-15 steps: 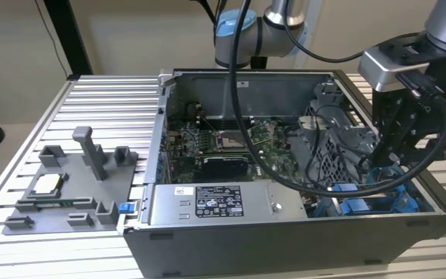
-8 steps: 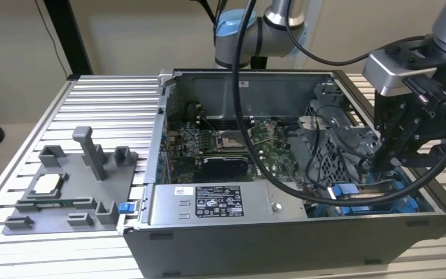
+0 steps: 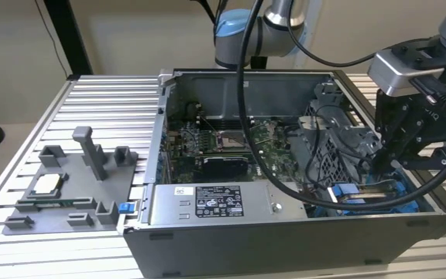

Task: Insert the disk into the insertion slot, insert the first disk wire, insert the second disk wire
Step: 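Insert the first disk wire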

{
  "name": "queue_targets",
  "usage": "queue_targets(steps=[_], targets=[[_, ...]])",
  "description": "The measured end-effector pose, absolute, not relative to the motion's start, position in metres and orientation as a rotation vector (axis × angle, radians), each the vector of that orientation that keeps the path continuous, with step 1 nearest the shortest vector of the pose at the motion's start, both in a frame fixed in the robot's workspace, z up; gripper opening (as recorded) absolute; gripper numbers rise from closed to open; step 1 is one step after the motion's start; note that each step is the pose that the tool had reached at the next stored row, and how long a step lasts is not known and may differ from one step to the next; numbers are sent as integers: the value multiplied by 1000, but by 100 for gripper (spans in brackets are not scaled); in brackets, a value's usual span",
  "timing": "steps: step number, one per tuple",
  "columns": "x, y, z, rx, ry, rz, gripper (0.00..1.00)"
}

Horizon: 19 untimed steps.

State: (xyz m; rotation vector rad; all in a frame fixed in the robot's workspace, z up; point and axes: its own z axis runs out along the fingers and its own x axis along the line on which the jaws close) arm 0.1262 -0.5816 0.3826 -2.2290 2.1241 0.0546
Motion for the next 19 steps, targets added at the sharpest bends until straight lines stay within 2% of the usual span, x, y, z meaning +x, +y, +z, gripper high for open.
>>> queue_targets(steps=[12, 19], targets=[[132, -589, 382, -2247, 2152, 110, 0], [132, -589, 382, -2247, 2154, 113, 0]])
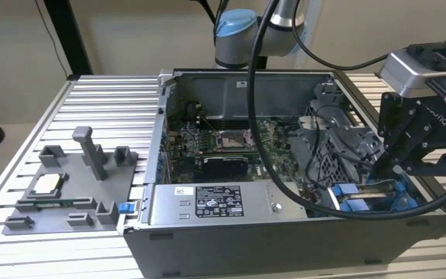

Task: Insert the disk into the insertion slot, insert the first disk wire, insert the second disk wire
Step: 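Insert the first disk wire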

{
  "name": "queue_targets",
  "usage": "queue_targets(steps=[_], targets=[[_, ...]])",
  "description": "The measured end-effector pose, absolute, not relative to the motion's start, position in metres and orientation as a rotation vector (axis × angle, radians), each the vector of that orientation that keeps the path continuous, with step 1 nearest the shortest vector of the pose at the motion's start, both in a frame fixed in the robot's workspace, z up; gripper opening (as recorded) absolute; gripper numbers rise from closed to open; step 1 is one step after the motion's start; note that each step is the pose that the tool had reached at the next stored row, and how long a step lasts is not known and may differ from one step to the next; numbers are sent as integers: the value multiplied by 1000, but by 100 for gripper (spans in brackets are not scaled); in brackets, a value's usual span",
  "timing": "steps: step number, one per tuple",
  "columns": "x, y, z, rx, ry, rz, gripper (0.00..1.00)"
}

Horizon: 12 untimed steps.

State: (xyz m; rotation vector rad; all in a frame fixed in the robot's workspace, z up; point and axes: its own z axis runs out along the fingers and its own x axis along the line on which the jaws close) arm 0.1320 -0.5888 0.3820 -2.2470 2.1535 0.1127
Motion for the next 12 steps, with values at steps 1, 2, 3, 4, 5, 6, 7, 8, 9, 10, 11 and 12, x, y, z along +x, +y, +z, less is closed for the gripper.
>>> queue_targets(steps=[1, 2, 3, 4, 5, 6, 7, 8, 9, 10, 11, 12], targets=[[132, -589, 382, -2247, 2154, 113, 0], [132, -589, 382, -2247, 2154, 113, 0], [132, -589, 382, -2247, 2154, 113, 0], [132, -589, 382, -2247, 2154, 113, 0], [132, -589, 382, -2247, 2154, 113, 0], [132, -589, 382, -2247, 2154, 113, 0], [132, -589, 382, -2247, 2154, 113, 0], [132, -589, 382, -2247, 2154, 113, 0], [133, -589, 382, -2248, 2154, 115, 0], [133, -589, 382, -2248, 2155, 116, 0], [134, -589, 381, -2249, 2156, 119, 0], [135, -589, 381, -2250, 2157, 123, 0]])
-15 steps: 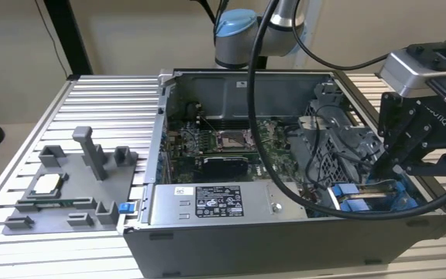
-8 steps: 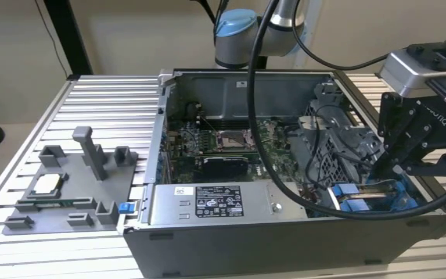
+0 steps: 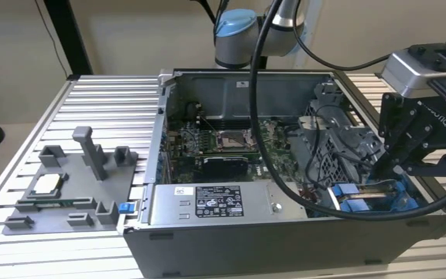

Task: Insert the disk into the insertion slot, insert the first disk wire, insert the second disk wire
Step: 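Insert the first disk wire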

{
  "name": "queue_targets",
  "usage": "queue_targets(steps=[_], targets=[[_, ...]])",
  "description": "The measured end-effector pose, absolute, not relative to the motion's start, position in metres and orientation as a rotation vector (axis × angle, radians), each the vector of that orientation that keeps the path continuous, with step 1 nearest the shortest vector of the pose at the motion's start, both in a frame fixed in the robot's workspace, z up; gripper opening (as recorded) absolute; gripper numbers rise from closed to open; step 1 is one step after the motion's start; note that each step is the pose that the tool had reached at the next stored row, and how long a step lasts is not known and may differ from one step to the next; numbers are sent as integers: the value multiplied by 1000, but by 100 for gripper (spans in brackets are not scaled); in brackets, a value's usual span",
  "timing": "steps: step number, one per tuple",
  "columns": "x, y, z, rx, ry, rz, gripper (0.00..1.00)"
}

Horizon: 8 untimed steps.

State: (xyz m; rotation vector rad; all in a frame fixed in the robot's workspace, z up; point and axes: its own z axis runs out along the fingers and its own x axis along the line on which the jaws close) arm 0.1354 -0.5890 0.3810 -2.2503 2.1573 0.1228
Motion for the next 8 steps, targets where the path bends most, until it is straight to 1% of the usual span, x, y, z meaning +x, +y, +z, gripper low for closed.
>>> queue_targets(steps=[8], targets=[[157, -589, 378, -2249, 2157, 152, 0]])
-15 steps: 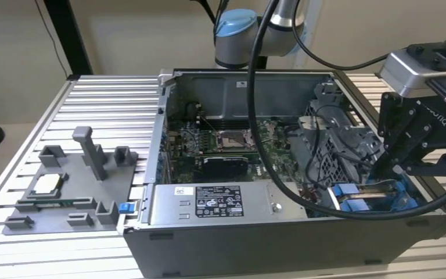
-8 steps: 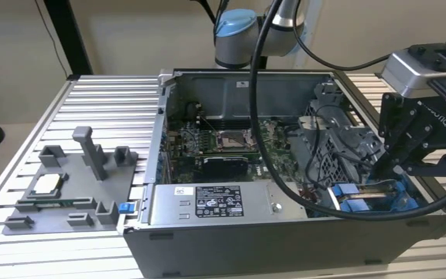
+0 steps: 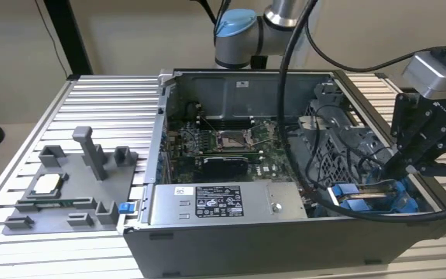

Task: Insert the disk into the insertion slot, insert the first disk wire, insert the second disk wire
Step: 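Insert the first disk wire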

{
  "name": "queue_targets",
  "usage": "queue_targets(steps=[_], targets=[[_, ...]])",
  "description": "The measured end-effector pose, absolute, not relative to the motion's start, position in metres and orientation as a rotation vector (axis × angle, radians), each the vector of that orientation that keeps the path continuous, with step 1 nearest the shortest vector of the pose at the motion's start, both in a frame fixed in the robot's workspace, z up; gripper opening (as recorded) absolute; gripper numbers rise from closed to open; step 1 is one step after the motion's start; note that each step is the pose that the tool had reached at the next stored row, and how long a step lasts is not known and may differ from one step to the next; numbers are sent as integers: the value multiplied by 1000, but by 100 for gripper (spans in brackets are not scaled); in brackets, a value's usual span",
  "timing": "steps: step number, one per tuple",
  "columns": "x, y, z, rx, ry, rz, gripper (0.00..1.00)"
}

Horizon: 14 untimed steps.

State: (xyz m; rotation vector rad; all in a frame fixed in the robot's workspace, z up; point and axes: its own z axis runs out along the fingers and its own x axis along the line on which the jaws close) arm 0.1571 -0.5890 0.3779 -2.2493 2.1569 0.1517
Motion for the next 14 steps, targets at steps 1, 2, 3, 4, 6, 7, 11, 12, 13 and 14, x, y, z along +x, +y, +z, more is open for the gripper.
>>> queue_targets(steps=[1, 2, 3, 4, 6, 7, 11, 12, 13, 14], targets=[[160, -589, 377, -2249, 2156, 156, 0], [163, -589, 377, -2248, 2155, 161, 0], [165, -589, 377, -2247, 2154, 167, 0], [168, -589, 376, -2245, 2152, 172, 0], [171, -589, 375, -2241, 2148, 184, 0], [172, -589, 374, -2238, 2145, 189, 0], [172, -589, 370, -2234, 2140, 198, 0], [172, -589, 370, -2234, 2140, 198, 0], [172, -589, 370, -2234, 2140, 198, 0], [172, -589, 370, -2234, 2140, 198, 0]])
